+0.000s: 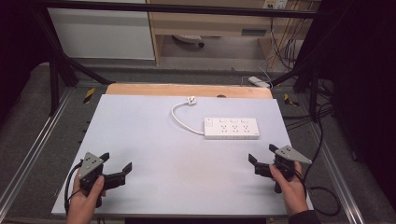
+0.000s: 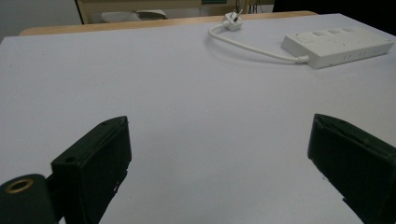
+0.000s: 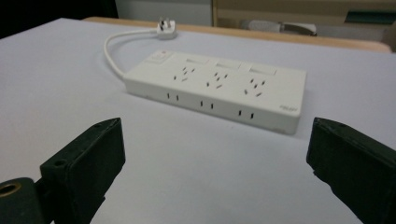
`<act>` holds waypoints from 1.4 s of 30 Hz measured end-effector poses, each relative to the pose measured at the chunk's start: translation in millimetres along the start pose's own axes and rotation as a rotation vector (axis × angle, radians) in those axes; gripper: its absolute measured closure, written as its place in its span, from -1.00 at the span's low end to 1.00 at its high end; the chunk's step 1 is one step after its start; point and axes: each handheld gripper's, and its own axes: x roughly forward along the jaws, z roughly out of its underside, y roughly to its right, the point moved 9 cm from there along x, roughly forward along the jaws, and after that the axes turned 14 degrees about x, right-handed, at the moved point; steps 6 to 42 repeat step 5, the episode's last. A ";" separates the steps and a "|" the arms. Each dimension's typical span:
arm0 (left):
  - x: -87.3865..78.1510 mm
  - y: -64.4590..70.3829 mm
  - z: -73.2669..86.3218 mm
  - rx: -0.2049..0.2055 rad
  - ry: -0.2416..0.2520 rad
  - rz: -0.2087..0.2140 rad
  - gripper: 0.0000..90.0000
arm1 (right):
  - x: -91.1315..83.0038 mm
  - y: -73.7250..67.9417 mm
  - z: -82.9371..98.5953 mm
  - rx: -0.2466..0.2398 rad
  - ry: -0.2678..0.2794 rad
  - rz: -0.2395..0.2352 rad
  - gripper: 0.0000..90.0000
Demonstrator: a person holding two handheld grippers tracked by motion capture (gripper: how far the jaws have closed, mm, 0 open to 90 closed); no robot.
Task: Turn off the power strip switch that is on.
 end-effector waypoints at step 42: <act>0.6 0.0 -0.1 0.004 -0.003 0.000 -0.86 | 11.7 4.8 21.8 -0.022 -0.115 0.053 -0.90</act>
